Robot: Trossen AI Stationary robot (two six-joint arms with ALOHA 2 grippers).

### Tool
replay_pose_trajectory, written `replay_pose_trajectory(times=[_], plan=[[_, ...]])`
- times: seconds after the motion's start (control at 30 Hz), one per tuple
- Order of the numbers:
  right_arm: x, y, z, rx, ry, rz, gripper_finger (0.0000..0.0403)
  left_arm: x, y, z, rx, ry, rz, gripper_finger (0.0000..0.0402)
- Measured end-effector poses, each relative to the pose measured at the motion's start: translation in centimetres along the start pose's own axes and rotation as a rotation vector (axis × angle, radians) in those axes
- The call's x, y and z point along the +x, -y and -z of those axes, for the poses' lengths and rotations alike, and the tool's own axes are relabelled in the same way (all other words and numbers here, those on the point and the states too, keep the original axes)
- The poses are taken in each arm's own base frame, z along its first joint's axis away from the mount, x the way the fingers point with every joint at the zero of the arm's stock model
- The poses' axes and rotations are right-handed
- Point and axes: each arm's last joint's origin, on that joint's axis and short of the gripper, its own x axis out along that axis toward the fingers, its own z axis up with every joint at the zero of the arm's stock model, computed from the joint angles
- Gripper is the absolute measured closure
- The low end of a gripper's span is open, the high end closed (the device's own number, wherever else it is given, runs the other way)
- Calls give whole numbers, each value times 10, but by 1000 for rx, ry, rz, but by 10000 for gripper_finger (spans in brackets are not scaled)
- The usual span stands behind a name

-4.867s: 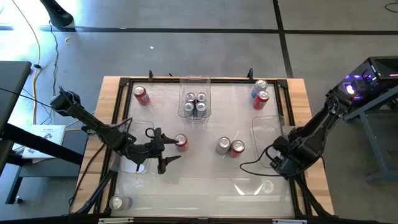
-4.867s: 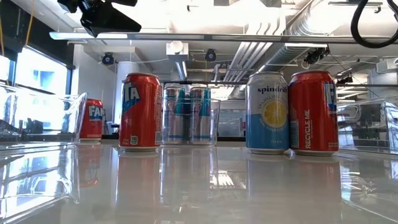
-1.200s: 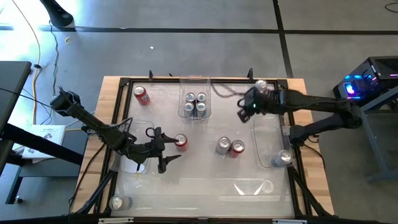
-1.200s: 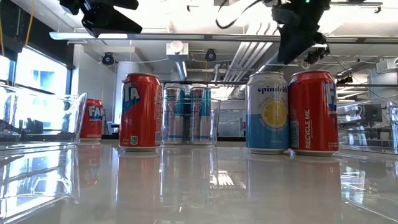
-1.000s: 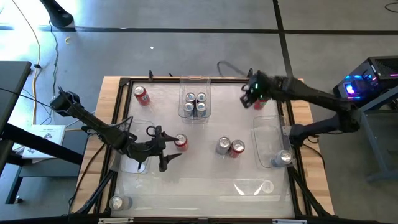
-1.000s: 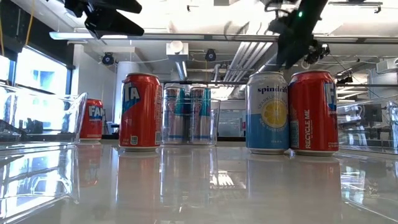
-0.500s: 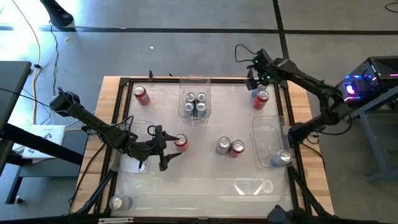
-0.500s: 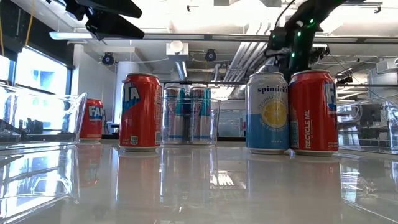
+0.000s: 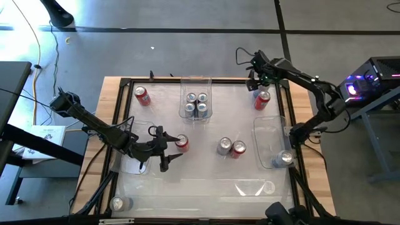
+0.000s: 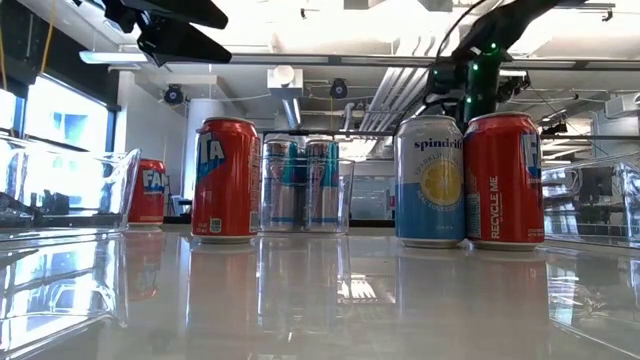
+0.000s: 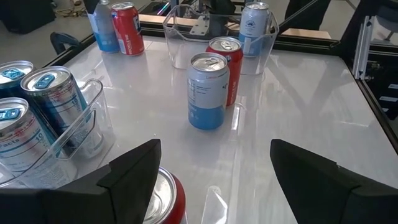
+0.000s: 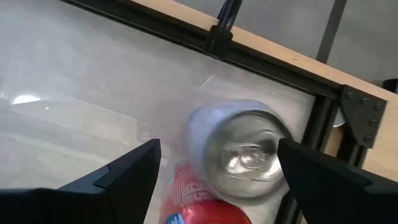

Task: Sort soda cans
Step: Put the top right blue-white soda can into the bottom right transparent bin

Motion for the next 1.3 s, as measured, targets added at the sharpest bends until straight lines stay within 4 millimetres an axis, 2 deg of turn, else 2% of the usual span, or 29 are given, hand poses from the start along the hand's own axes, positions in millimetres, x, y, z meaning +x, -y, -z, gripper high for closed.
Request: replay_pose_trajectory(times=[0.17, 0.3, 0.57, 1.13, 1.3], plan=[[-16, 3, -4, 15, 11, 17, 84, 0, 0, 0, 0, 0, 0, 106], [-19, 6, -5, 39, 20, 78, 84, 0, 0, 0, -9, 0, 0, 106], [-1, 16, -3, 94, -53, 64, 84, 0, 0, 0, -17, -3, 9, 106], [24, 10, -6, 79, -108, 48, 84, 0, 0, 0, -18, -5, 10, 106], [25, 9, -7, 75, -111, 48, 103, 0, 0, 0, -19, -5, 10, 106]])
